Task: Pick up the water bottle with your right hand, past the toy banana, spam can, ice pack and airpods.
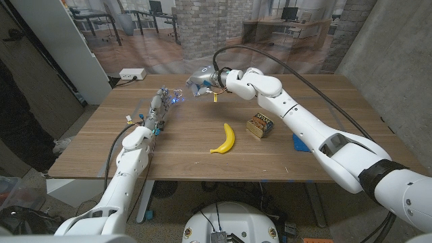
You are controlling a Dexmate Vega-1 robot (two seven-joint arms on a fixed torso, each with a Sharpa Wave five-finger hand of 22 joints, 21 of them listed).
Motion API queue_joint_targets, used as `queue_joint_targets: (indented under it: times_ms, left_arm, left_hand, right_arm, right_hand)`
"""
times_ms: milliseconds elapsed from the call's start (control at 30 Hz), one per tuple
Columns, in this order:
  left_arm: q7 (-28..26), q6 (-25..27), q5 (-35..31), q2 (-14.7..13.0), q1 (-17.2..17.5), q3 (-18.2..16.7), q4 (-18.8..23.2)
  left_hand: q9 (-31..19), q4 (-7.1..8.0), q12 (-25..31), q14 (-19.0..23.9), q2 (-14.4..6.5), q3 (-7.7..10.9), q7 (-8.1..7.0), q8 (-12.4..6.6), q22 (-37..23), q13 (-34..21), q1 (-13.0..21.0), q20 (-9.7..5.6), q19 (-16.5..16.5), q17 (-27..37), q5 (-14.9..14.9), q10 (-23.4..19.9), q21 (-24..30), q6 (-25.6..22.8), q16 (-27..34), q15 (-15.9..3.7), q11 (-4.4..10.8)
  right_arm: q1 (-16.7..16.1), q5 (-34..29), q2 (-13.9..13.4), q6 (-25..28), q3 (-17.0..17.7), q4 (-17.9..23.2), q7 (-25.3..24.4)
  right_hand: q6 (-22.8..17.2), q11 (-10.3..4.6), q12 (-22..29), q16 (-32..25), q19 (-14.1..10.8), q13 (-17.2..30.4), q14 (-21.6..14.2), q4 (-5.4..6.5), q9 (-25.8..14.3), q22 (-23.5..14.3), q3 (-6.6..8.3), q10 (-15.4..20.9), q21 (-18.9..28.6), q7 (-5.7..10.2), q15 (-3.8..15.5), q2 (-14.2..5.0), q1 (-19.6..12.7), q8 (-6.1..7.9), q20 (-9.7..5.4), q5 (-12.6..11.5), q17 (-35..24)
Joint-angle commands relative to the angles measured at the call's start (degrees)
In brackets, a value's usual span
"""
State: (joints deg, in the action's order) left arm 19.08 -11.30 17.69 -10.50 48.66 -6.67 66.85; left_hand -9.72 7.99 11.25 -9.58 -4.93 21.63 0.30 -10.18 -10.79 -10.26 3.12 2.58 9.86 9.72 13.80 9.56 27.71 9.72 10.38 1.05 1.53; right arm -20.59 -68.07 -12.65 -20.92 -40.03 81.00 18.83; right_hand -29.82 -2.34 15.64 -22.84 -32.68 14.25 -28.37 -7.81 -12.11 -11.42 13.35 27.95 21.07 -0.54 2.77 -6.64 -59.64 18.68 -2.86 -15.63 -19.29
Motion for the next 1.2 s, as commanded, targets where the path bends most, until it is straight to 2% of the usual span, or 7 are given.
queue_joint_targets:
  times_ms: [33,533,1200]
  left_arm:
    - [1.0,0.0,-0.2,-0.4,-1.4,0.3,-1.4]
    - [5.0,-1.4,-0.1,-0.7,-4.8,0.3,-5.4]
    - [10.8,-2.6,0.7,-1.2,-7.5,-1.0,-10.1]
  left_hand:
    - [-0.1,-0.03,0.3,-7.4,-1.4,-0.17,-0.13,-0.17,-0.2,-0.3,-0.3,0.31,5.6,0.3,0.3,5.3,-0.1,5.0,0.1,0.05,0.07]
    - [-0.1,-0.04,0.3,-7.3,-1.4,-0.20,-0.09,-0.20,-0.2,-0.3,-0.3,0.36,5.5,0.3,0.3,5.3,-0.3,4.9,0.1,0.11,0.06]
    - [-0.1,-0.07,0.3,-7.3,-1.4,-0.21,-0.18,-0.18,-0.2,-0.3,-0.3,0.29,5.4,0.3,0.3,5.3,-0.4,4.9,0.2,0.07,0.09]
  right_arm:
    - [-0.3,-0.6,-0.3,1.5,0.9,0.7,-1.1]
    - [-0.7,-2.0,-1.4,3.7,2.5,2.9,-2.3]
    - [-1.4,-2.8,-3.5,5.6,4.6,4.0,-2.9]
  right_hand:
    - [-4.9,-0.01,-0.2,0.4,-0.1,0.2,-0.4,0.21,-0.3,0.0,0.15,0.6,0.2,3.23,7.30,-1.92,-2.0,0.49,-0.43,0.1,-0.2]
    - [-5.3,-0.29,-0.4,0.6,0.1,0.2,-0.7,0.39,-0.3,0.1,0.08,0.9,0.3,3.37,7.50,-1.89,-1.9,0.47,-0.45,0.3,-0.3]
    - [-5.5,-0.23,-0.6,1.0,0.1,0.3,-0.8,0.61,-0.3,0.1,-0.10,1.2,0.6,3.31,7.45,-1.78,-1.7,0.36,-0.37,0.5,-0.3]
